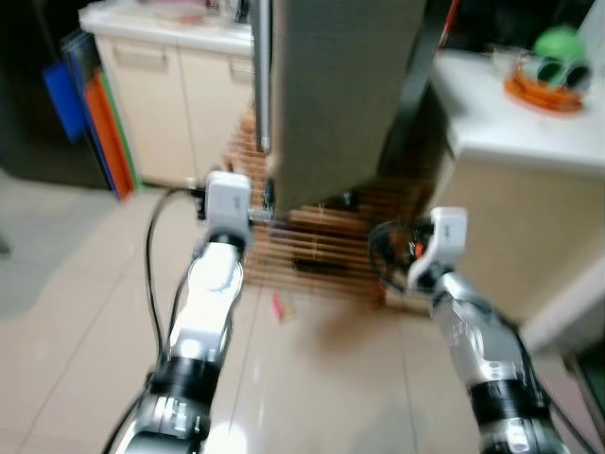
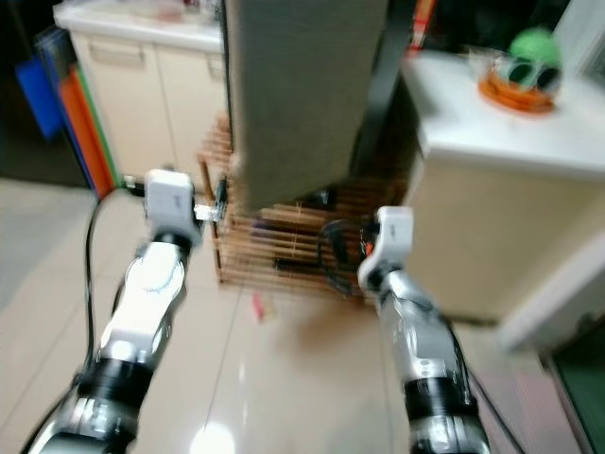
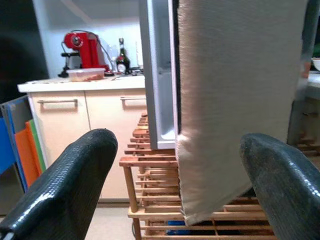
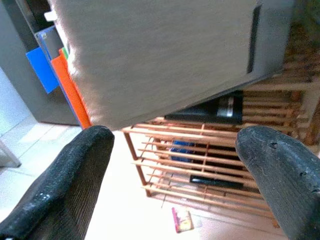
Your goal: Restocking fridge
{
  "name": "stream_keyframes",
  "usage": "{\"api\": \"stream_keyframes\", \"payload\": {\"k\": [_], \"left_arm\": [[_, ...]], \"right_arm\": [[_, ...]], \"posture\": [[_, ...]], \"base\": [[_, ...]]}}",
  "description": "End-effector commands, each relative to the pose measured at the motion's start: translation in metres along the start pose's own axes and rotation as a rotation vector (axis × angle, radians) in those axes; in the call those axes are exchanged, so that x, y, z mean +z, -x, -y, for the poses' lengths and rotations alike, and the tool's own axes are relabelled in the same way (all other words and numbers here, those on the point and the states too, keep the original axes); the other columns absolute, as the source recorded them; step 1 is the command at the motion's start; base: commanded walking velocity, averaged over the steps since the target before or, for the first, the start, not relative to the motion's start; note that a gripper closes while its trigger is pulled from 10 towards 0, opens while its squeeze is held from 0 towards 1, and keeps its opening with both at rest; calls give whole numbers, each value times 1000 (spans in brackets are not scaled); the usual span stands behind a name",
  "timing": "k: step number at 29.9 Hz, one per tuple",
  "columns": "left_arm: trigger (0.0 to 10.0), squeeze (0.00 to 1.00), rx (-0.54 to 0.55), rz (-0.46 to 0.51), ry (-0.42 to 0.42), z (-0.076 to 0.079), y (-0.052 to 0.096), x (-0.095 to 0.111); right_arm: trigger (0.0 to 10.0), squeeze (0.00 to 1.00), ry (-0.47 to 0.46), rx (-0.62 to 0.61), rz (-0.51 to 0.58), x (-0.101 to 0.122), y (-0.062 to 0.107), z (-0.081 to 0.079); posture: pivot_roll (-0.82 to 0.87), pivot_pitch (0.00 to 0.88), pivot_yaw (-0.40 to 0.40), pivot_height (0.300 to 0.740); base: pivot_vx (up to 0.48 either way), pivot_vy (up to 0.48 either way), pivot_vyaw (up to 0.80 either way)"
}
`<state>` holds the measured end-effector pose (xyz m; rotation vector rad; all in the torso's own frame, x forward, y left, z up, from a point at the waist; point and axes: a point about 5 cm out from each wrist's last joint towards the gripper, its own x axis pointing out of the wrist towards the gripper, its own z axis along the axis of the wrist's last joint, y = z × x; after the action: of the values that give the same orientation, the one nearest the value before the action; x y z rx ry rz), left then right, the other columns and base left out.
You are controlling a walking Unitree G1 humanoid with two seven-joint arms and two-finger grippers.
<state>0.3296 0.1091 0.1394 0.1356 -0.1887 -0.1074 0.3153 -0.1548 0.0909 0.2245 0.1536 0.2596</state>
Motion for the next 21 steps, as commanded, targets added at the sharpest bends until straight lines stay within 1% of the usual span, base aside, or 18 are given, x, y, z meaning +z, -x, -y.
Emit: {"api": "stream_keyframes", "payload": {"k": [1,8,10,13,14,15,18,21], "left_arm": [[10000,0,-29,9,11,6,-1,3],[10000,0,-30,-23,-21,5,1,-5],[10000,0,-36,-42,-26,2,3,-11],[10000,0,-41,-76,-15,0,8,-18],[10000,0,-57,-76,-16,4,11,-19],[10000,0,-57,-76,-16,4,11,-19],[10000,0,-73,-72,-7,12,11,-16],[10000,0,-75,-70,-6,13,11,-16]], "right_arm": [[10000,133,13,-19,25,5,1,5],[10000,125,15,-15,48,7,-1,1],[10000,129,35,-12,56,8,-1,1],[10000,133,32,-4,59,7,0,-1],[10000,129,31,2,55,5,0,-2],[10000,129,31,2,55,5,0,-2],[10000,133,28,6,51,3,0,-4],[10000,129,19,6,56,3,-1,-4]], "posture": [[-71,0,-58,740],[-69,0,-57,740],[-68,0,-57,740],[-63,0,-56,740],[-62,0,-55,740],[-62,0,-55,740],[-59,0,-52,740],[-59,0,-52,740]], "base": [[439,0,0],[439,0,0],[439,0,0],[439,0,0],[439,0,0],[439,0,0],[439,0,0],[439,0,0]]}}
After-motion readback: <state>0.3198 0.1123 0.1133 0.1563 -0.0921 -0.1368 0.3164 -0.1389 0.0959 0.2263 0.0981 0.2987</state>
